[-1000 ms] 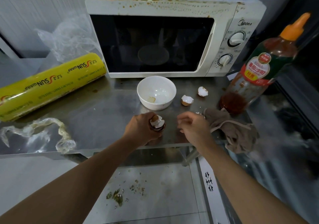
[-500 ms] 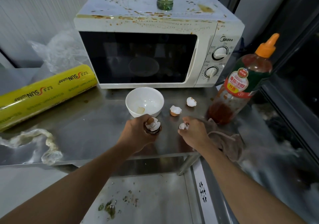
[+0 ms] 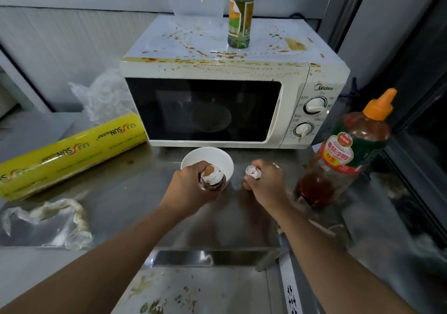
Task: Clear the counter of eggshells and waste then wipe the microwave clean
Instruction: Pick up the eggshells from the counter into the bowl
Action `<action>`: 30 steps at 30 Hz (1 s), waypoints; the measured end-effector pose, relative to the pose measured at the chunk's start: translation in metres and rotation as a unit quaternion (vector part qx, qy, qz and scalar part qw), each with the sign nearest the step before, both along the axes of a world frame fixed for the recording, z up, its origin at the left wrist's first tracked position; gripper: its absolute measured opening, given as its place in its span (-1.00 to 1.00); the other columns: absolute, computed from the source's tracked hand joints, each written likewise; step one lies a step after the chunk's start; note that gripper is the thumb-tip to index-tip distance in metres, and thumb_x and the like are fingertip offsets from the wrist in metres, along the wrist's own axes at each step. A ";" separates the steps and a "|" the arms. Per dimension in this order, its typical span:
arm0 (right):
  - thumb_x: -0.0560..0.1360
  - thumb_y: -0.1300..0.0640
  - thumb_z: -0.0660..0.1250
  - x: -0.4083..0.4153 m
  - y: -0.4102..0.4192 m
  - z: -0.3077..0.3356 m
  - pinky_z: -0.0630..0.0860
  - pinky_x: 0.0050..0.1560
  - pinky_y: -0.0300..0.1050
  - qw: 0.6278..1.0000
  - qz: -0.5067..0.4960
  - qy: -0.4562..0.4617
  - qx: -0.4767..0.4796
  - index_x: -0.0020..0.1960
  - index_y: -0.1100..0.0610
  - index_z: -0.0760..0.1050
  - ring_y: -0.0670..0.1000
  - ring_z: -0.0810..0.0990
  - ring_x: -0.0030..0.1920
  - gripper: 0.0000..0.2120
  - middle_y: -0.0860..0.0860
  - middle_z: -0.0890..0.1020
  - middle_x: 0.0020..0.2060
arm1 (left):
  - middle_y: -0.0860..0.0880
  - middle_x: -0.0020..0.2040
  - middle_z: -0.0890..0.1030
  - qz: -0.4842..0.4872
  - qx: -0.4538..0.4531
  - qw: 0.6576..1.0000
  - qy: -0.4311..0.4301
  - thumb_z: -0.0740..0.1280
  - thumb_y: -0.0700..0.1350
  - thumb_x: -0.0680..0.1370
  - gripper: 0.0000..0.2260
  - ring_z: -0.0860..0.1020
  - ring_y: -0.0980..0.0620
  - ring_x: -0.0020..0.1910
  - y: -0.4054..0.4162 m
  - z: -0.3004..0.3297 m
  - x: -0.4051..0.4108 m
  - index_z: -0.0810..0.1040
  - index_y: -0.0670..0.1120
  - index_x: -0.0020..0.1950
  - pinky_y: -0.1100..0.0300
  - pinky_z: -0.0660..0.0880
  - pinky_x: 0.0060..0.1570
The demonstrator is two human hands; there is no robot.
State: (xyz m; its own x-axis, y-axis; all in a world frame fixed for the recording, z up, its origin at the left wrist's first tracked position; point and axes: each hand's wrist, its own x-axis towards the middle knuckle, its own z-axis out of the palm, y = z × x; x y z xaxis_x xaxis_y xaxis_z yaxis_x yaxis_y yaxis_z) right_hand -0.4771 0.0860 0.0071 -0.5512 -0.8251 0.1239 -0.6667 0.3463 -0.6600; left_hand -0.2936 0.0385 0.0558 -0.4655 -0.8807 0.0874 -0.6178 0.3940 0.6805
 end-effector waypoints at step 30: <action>0.46 0.10 0.39 -0.053 -0.008 -0.028 0.49 0.01 -0.04 0.993 -0.096 0.057 0.049 0.18 0.17 0.51 0.16 0.58 0.03 -0.68 0.17 0.63 0.01 | 0.09 -0.07 0.65 -0.067 0.031 0.997 0.004 0.54 -0.05 0.29 -0.63 0.59 0.05 -0.09 -0.059 -0.007 -0.049 0.56 0.03 0.06 0.13 0.52 -0.03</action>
